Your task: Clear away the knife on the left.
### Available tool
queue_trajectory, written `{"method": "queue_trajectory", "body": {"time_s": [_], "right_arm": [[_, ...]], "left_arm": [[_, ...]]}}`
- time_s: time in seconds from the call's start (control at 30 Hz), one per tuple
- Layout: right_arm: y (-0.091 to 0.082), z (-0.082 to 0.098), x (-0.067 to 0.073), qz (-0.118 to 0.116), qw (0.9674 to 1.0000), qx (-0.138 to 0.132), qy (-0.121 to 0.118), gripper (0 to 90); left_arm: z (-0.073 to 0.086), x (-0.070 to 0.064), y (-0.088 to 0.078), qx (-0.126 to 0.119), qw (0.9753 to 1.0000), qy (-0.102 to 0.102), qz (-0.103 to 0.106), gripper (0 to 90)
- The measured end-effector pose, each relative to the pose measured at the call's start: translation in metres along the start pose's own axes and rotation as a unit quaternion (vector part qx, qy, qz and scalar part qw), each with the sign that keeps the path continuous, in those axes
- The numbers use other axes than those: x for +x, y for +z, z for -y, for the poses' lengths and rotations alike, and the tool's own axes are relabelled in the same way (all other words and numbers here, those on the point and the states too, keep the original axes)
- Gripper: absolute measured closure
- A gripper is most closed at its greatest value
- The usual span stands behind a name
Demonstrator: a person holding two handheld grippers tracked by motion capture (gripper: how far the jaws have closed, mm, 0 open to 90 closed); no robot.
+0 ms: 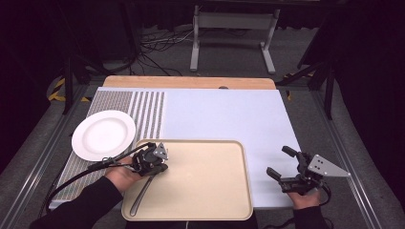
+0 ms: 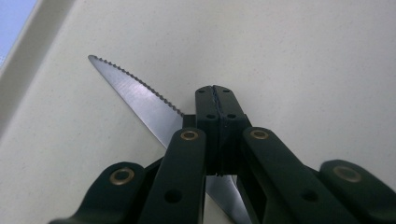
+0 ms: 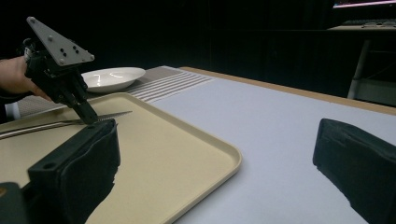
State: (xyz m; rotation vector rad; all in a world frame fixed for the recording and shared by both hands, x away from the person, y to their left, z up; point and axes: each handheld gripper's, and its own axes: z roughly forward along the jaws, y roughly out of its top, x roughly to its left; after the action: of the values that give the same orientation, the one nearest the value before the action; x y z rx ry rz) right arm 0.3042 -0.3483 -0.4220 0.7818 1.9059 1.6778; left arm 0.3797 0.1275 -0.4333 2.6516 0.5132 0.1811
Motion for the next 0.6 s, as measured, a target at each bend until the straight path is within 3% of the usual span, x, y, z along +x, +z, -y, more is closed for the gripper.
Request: {"method": "queue_trajectory", "body": {"time_s": [0.47,0.6], "right_arm": [[0.000,0.000,0.000,-0.001,1.0000,0.000,0.000,1.5],[0.001,0.000,0.000,0.001,1.0000,0.000,-0.001,1.5]], "left_arm": [[0.008,0.003,-0.004,0.008,0.9998,0.002,-0.019,90.0],[0.013,0.006,-0.007,0.009,0.9997,-0.007,-0.021,90.0]]}}
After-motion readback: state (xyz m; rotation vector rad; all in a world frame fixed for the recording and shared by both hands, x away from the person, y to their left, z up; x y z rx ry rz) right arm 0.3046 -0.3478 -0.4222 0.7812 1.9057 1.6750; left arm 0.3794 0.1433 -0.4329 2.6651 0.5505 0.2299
